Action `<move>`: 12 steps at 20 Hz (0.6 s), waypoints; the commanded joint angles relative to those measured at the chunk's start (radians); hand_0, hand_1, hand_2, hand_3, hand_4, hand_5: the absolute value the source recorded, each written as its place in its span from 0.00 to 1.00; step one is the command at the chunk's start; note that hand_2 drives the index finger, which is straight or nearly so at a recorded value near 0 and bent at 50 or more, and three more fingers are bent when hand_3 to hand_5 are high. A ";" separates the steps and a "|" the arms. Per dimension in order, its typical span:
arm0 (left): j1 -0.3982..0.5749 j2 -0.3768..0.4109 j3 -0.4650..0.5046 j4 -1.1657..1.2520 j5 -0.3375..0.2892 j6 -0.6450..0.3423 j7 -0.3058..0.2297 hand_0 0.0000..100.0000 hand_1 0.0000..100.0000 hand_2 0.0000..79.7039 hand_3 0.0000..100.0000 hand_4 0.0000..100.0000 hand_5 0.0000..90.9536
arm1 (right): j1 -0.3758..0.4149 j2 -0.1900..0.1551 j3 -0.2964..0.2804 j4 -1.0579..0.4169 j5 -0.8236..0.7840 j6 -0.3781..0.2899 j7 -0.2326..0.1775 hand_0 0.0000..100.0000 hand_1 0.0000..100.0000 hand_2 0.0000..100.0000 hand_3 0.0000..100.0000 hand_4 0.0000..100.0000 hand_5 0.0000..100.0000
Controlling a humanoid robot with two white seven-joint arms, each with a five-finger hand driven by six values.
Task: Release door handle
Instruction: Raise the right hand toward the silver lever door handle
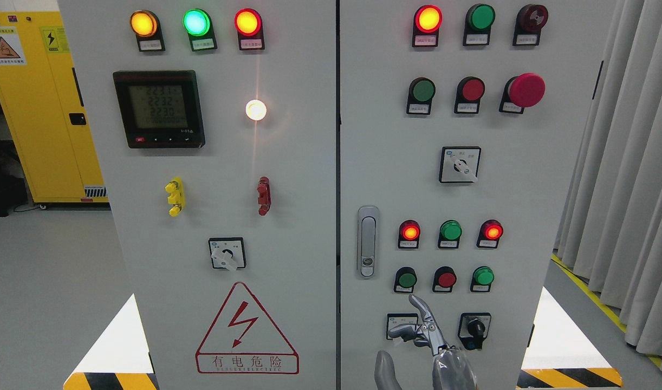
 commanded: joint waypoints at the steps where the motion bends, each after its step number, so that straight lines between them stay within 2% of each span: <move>1: 0.000 0.000 0.000 0.000 0.000 0.001 0.000 0.12 0.56 0.00 0.00 0.00 0.00 | -0.049 0.000 0.004 0.055 0.354 0.006 -0.013 0.60 0.45 0.02 1.00 1.00 1.00; 5: 0.000 0.000 0.000 0.000 0.000 0.001 0.000 0.12 0.56 0.00 0.00 0.00 0.00 | -0.083 0.001 0.009 0.109 0.455 0.006 -0.030 0.56 0.45 0.02 1.00 1.00 1.00; 12: 0.000 0.000 0.000 0.000 0.000 0.001 0.000 0.12 0.56 0.00 0.00 0.00 0.00 | -0.155 0.003 0.015 0.204 0.580 0.022 -0.030 0.54 0.45 0.00 1.00 1.00 1.00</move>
